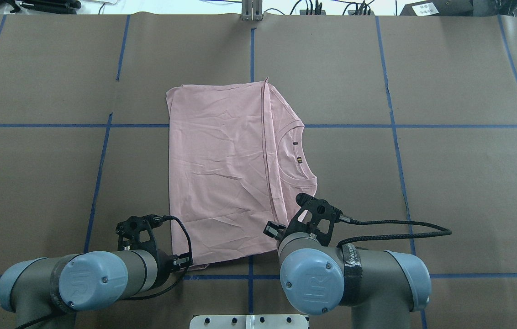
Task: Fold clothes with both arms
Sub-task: 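Pinch the shirt's near edge with both grippers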
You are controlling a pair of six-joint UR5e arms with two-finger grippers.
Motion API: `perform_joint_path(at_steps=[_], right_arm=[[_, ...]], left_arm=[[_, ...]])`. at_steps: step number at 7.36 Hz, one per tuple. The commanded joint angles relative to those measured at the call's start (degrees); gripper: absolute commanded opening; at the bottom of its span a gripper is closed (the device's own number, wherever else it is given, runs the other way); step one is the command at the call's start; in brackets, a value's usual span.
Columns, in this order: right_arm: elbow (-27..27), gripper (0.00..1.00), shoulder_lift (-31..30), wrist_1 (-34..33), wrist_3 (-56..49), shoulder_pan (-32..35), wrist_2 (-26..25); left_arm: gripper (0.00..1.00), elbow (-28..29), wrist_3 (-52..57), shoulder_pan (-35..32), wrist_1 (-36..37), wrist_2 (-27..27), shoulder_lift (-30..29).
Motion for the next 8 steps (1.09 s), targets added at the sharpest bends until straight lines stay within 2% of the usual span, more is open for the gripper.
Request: perform_joint_path(at_steps=[1,3,6,8], right_arm=[[0.0,0.00,0.1,0.0,-0.1,0.0,0.0],[0.0,0.00,0.1,-0.1,0.0,0.0,0.0],[0.0,0.00,0.0,0.0,-0.1,0.0,0.0],[0.0,0.00,0.0,0.0,-0.1,0.0,0.0]], left_arm=[[0.51,0.0,0.1,0.1,0.0,-0.1,0.0],[0.51,0.0,0.2,0.1,0.0,-0.1,0.0],[0.41,0.1,0.2,0.5,0.1,-0.1,0.0],[0.41,0.1,0.3,0.9,0.1,0.0,0.1]])
